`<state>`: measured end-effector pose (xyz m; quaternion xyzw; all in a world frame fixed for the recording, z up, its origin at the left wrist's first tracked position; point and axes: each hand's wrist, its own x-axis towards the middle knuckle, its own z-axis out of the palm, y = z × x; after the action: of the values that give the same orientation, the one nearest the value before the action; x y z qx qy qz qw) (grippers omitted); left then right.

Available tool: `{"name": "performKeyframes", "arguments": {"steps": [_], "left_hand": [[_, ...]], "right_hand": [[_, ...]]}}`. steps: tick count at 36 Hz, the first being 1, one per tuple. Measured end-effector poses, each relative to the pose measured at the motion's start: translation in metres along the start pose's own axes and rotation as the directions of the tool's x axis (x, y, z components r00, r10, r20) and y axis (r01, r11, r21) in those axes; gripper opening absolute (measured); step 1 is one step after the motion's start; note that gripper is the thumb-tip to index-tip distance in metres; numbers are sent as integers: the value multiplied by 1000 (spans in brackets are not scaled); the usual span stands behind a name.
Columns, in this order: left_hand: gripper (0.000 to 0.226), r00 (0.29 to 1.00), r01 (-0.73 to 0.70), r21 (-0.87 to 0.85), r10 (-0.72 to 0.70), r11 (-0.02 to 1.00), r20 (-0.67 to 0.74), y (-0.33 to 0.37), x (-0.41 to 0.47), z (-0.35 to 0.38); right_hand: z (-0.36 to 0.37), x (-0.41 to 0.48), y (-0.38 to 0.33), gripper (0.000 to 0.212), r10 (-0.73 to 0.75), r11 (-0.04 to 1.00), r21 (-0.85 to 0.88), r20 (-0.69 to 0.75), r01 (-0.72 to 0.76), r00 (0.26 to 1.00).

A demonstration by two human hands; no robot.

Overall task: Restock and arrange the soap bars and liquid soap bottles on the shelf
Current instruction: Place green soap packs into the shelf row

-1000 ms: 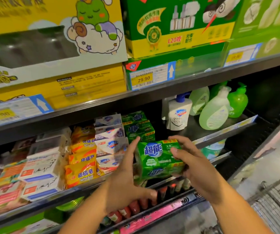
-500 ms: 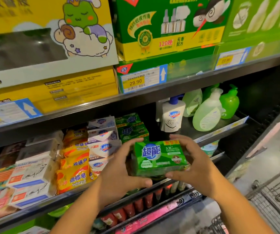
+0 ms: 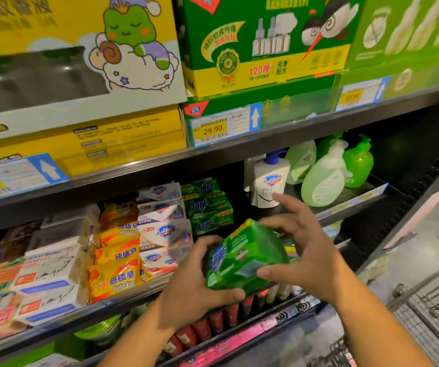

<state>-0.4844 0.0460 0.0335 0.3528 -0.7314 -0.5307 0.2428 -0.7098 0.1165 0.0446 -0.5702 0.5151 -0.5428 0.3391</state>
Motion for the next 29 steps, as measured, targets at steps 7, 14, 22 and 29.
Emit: {"name": "performKeyframes", "arguments": {"steps": [7, 14, 22, 29], "left_hand": [[71, 960, 178, -359, -241, 916, -140, 10, 6, -11], [51, 886, 463, -185, -450, 867, 110, 35, 12, -21], [59, 907, -393, 356, 421, 848, -2, 41, 10, -49], [99, 908, -404, 588, 385, 701, 165, 34, -8, -89]], "right_hand": [[4, 15, -3, 75, 291, 950, 121, -7, -289, 957], [14, -5, 25, 79, 661, 738, 154, 34, -657, 750], [5, 19, -21, 72, 368, 751, 531, 159, -393, 916], [49, 39, -35, 65, 230, 883, 394, 113, -257, 966]]}}
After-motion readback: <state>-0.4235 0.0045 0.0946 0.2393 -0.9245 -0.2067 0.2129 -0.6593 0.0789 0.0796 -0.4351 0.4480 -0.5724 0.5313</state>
